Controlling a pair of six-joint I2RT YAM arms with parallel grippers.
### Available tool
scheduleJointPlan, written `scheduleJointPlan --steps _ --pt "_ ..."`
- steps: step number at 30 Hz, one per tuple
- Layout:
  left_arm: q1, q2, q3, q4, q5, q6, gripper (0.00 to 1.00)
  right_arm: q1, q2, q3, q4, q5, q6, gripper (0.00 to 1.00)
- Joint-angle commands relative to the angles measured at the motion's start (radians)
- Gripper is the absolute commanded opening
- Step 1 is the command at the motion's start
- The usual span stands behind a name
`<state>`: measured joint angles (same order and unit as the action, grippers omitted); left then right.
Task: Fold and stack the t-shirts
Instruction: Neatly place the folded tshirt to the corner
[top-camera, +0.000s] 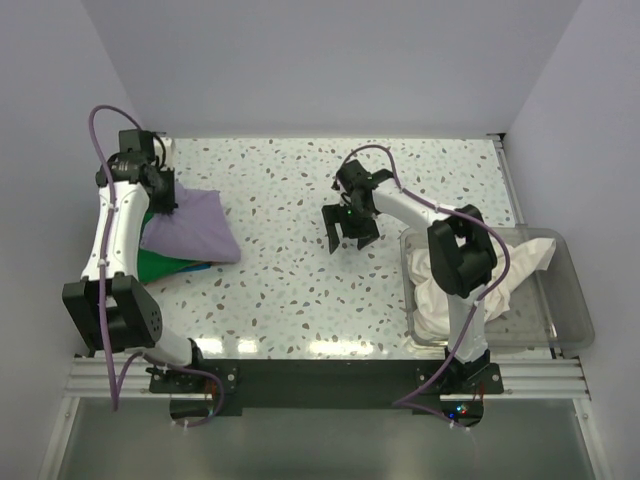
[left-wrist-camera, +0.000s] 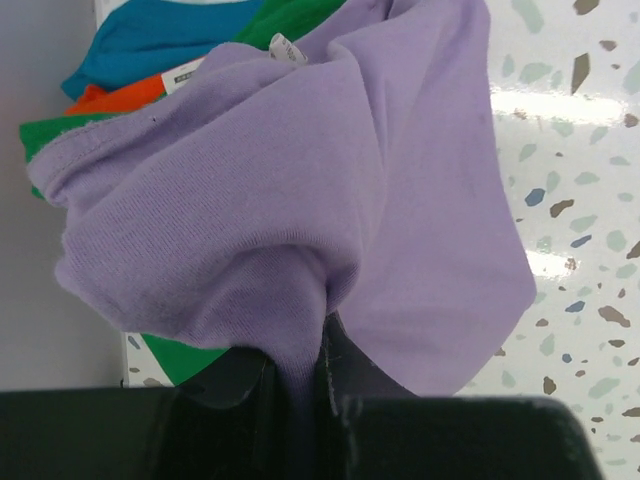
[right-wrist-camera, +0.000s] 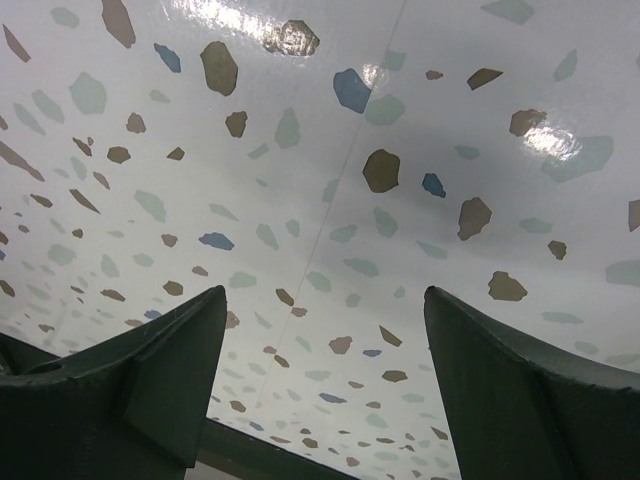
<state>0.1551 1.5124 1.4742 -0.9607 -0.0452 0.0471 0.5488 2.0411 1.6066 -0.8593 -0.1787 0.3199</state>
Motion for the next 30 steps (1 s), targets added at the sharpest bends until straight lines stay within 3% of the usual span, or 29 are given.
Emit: scheduleJointPlan --steps 1,18,20,21,22,23,28,30 --pt "0.043 -0.006 -0.032 0.077 -0.007 0.028 0.0 0.0 -0.015 0.036 -0.017 -0.03 -0.018 0.83" --pt "0.181 -0.003 -0.101 0.123 -0.1 0.017 0.0 0.0 -0.015 0.053 -0.06 -0.042 -0.054 0.83" --pt "0.193 -0.001 -0.104 0.119 -0.119 0.002 0.11 0.002 -0.004 0.068 -0.072 -0.042 -0.061 0.83" --pt "0.199 -0.001 -0.106 0.119 -0.13 -0.003 0.23 0.0 0.001 0.087 -0.078 -0.044 -0.062 0.84" --pt "0.207 -0.003 -0.103 0.116 -0.155 -0.016 0.53 0.002 0.008 0.096 -0.081 -0.044 -0.068 0.84" --pt "0.224 -0.001 -0.1 0.109 -0.166 -0.024 0.62 0.002 0.01 0.104 -0.086 -0.044 -0.068 0.84" --pt "0.262 0.009 -0.06 0.096 -0.206 -0.039 0.91 0.0 0.013 0.124 -0.089 -0.047 -0.073 0.84" --pt "0.264 0.019 -0.036 0.086 -0.202 -0.039 0.93 0.0 0.01 0.121 -0.093 -0.045 -0.074 0.85"
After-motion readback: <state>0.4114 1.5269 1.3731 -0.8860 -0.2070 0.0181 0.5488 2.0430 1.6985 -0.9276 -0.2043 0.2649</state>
